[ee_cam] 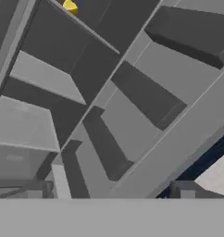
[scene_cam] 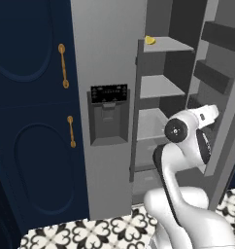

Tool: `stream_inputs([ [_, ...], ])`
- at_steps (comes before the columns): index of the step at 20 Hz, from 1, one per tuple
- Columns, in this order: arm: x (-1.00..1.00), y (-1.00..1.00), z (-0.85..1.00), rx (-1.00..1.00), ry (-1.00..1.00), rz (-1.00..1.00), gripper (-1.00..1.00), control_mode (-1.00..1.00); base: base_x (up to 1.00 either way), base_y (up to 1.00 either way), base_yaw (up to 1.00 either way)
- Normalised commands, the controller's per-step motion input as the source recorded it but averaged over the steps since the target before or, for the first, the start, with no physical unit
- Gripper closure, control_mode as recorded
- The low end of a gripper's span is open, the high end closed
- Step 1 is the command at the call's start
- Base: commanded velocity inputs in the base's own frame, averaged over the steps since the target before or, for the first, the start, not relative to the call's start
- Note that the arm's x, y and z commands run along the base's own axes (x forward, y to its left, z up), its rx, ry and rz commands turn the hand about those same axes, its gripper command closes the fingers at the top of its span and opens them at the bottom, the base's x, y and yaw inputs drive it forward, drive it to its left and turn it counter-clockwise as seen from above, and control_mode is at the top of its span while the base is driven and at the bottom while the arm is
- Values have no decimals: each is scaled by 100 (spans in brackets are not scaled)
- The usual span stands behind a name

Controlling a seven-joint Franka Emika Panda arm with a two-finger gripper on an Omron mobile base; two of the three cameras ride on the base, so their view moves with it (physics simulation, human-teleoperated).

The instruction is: Grab a lemon wedge from the fridge and one ice cube from the ice bowl, and put them in the glass of lemonade.

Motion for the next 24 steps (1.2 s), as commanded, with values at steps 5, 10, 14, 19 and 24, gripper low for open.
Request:
stream_inputs([
  [5,-36,75,0,75,-13,3,-100,-100,0,0,0],
  [10,-74,13,-27,74,-12,28,-100,-100,0,0,0],
  [14,-63,0,-45,62,-11,35,-100,-100,0,0,0],
  [19,-62,16,-34,7,0,26,-100,-100,0,0,0],
  [24,-71,21,-39,-18,-9,16,-100,-100,0,0,0],
])
